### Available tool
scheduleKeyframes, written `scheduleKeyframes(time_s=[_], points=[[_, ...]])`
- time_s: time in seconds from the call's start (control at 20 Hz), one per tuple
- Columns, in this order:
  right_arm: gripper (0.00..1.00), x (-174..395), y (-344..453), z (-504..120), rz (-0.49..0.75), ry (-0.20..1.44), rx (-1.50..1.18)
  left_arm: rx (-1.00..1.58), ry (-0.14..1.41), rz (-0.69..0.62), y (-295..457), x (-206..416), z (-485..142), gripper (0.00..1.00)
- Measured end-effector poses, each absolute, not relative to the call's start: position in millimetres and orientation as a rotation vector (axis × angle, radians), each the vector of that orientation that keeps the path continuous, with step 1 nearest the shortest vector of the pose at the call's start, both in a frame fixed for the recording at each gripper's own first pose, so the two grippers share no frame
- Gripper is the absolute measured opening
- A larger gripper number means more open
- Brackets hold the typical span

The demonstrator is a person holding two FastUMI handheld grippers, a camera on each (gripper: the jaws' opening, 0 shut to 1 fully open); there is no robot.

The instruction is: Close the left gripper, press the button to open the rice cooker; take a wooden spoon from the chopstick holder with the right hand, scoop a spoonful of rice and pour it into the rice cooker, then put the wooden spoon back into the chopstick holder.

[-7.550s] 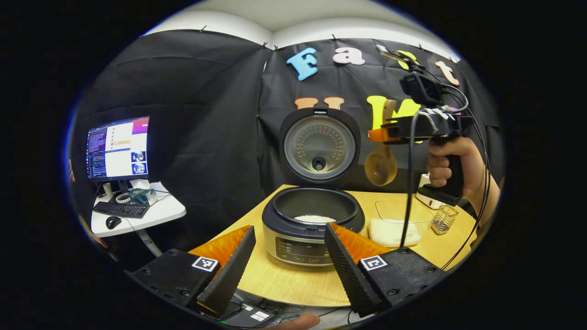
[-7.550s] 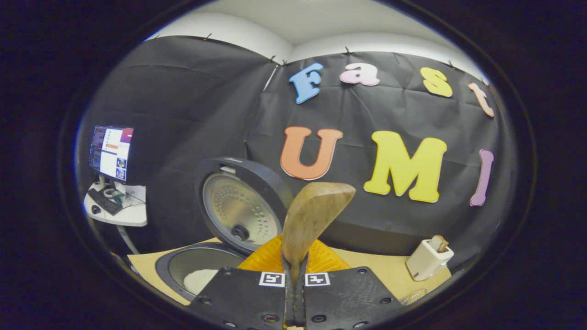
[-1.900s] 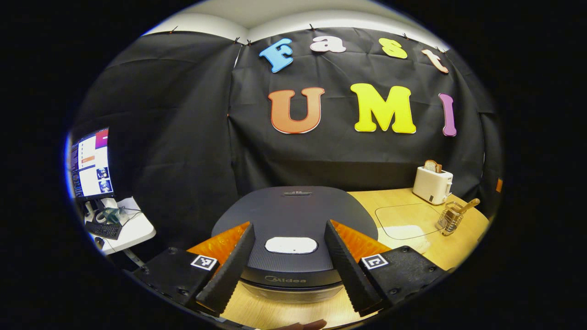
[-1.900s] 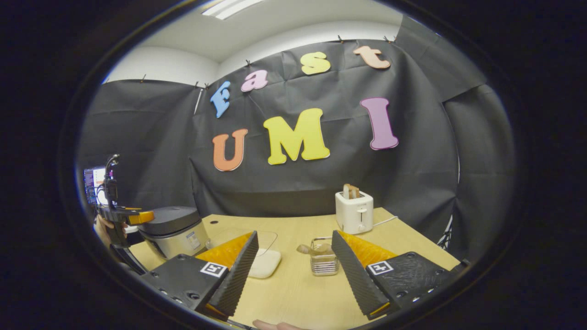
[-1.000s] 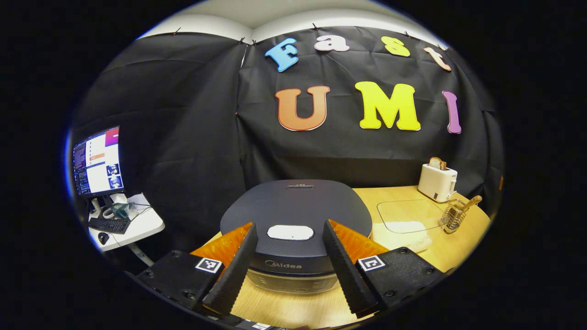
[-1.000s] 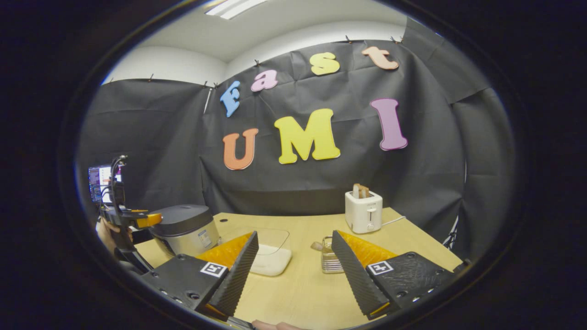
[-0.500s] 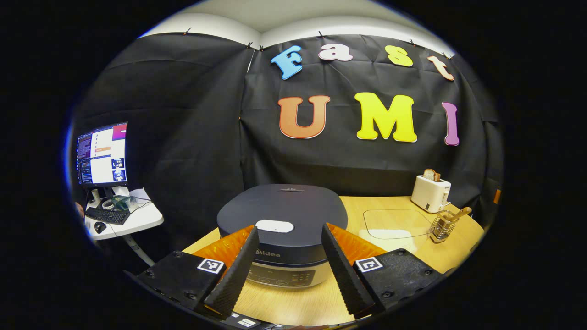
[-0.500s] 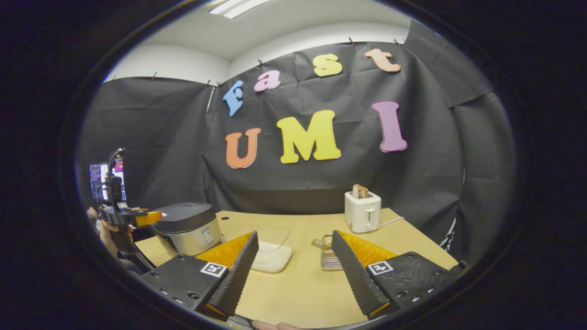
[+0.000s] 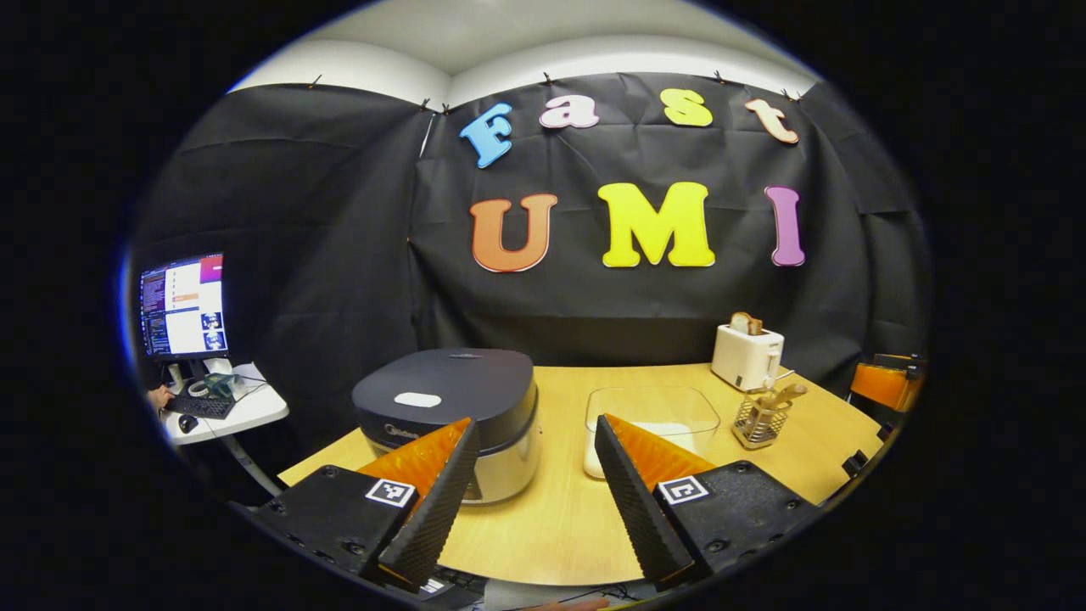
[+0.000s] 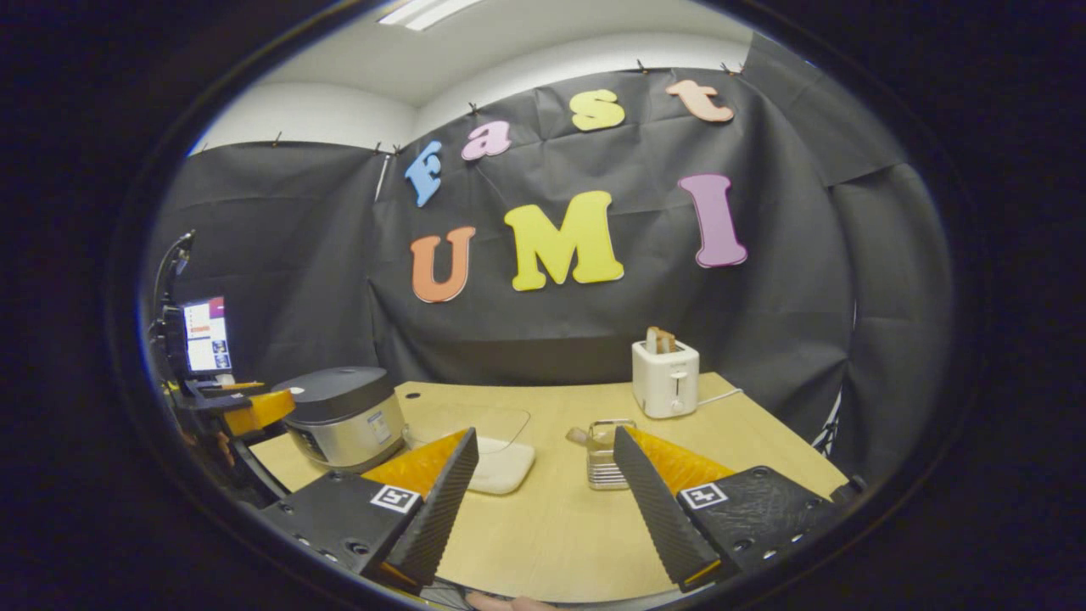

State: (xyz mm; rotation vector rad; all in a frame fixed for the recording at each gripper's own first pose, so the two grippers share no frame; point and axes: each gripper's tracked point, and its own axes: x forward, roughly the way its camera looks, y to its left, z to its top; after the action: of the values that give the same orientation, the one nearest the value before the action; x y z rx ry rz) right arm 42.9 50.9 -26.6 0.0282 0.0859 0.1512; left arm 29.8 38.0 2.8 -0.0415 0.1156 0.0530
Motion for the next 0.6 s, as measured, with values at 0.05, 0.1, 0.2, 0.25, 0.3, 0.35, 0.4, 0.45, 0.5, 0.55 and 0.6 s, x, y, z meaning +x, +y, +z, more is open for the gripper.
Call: scheduleKeyframes(time_s=[0.05, 0.1, 0.2, 0.25, 0.3, 0.35, 0.4, 0.45, 0.5, 0.55, 0.6], points=[[0.95, 41, 54, -21, 0.154, 0.082, 0.022, -0.035, 0.109, 0.036, 27, 31, 5, 0.88], [0.9, 42, 56, -20, 0.159, 0.076, 0.013, -0.027, 0.104, 0.022, 21, 30, 8, 0.88], [0.9, 46, 56, -26, 0.164, 0.068, -0.004, -0.032, 0.09, 0.005, 7, 32, 13, 0.89], [0.9, 46, 58, -29, 0.165, 0.069, -0.01, -0.045, 0.086, -0.01, -3, 33, 14, 0.89], [0.9, 48, 60, -32, 0.168, 0.072, -0.018, -0.061, 0.08, -0.026, -12, 33, 15, 0.89], [0.9, 50, 62, -35, 0.17, 0.077, -0.022, -0.067, 0.075, -0.046, -19, 34, 16, 0.89], [0.9, 52, 65, -40, 0.171, 0.086, -0.022, -0.061, 0.065, -0.065, -26, 34, 16, 0.89], [0.9, 52, 68, -45, 0.178, 0.097, -0.031, -0.055, 0.058, -0.066, -27, 36, 14, 0.89], [0.9, 53, 70, -49, 0.18, 0.103, -0.048, -0.049, 0.06, -0.058, -25, 37, 10, 0.89], [0.9, 55, 68, -50, 0.172, 0.103, -0.068, -0.043, 0.067, -0.049, -24, 37, 5, 0.89], [0.95, 56, 66, -50, 0.159, 0.095, -0.08, -0.037, 0.085, -0.047, -23, 38, 1, 0.89]])
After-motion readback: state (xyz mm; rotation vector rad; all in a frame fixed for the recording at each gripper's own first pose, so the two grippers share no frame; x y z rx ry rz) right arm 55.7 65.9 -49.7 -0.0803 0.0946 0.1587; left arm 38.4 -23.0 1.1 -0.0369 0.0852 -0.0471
